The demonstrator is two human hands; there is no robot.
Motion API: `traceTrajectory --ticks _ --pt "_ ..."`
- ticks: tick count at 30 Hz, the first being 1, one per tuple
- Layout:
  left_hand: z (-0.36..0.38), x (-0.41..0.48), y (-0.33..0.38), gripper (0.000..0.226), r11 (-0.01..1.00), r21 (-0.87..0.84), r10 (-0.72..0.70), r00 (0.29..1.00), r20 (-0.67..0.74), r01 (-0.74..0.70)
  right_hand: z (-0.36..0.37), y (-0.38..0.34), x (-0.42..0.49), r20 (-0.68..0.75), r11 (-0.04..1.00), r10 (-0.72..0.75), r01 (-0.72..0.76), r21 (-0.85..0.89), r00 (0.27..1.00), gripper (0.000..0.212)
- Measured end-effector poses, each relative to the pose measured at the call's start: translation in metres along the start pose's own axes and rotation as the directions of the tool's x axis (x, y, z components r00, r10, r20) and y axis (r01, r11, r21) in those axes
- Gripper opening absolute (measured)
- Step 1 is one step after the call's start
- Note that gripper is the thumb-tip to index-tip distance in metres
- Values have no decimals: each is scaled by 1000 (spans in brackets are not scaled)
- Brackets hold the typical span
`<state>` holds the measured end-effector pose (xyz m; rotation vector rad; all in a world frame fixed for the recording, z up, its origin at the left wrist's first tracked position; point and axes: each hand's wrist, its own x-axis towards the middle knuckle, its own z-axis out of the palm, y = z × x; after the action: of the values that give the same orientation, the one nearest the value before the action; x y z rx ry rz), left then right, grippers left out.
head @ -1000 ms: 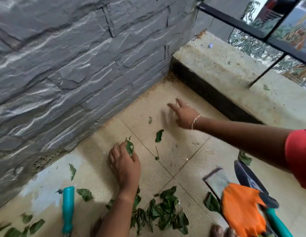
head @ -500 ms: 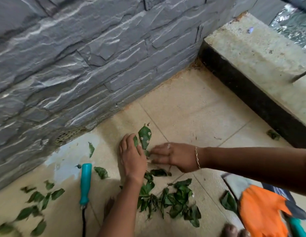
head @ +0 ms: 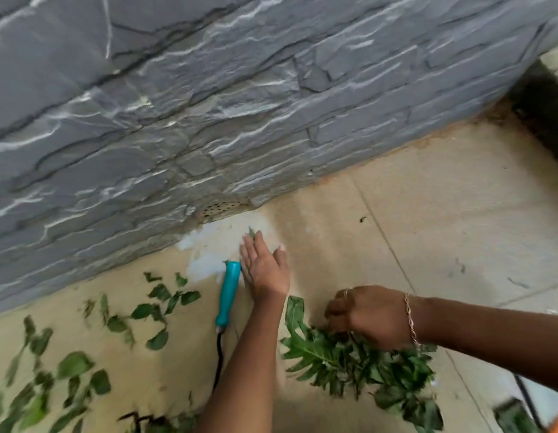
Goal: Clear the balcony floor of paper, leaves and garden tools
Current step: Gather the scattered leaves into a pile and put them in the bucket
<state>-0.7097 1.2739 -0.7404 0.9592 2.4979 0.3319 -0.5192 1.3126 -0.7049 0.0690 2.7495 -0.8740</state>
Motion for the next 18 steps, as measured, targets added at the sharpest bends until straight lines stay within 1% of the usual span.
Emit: traceTrajectory --ticks 1,2,3,5,6,7,8,10,12,14,16,18 --pt "2 -4 0 57 1000 -16 -6 1000 -3 6 -2 1 2 -16 1000 0 0 8 1000 43" --pt "3 -13 2 54 999 -41 2 999 -41 -3 -6 5 4 -38 1000 18 -17 23 999 41" --pt "6 -25 5 48 997 -63 32 992 -123 -40 -8 9 6 -64 999 45 -43 31 997 40" --pt "10 -51 12 40 985 -64 136 942 -308 -163 -13 18 8 -135 996 93 -91 23 986 40" --pt "13 -59 14 39 977 -68 167 919 -357 -204 -14 23 8 -173 994 109 -108 13 979 42" --pt "16 -61 13 39 974 -80 170 913 -371 -214 -15 26 7 -198 992 121 -122 4 973 43" --pt "17 -58 11 43 977 -86 153 917 -368 -197 -15 29 7 -207 991 131 -135 -4 970 45" --pt "19 -45 2 57 992 -87 61 944 -325 -94 -16 32 6 -234 990 139 -144 -3 962 47" --pt "14 -29 -5 58 994 -111 -54 952 -302 21 -14 33 5 -261 990 130 -137 -9 957 48" --pt "4 -16 -7 59 986 -122 -146 944 -294 114 -9 32 3 -239 991 121 -132 -28 963 46" --pt "-1 -7 -9 62 978 -118 -196 940 -279 169 -5 33 1 -208 991 114 -127 -47 971 44" --pt "0 -4 -12 65 979 -90 -200 948 -246 183 -3 33 1 -201 991 118 -129 -46 973 46"
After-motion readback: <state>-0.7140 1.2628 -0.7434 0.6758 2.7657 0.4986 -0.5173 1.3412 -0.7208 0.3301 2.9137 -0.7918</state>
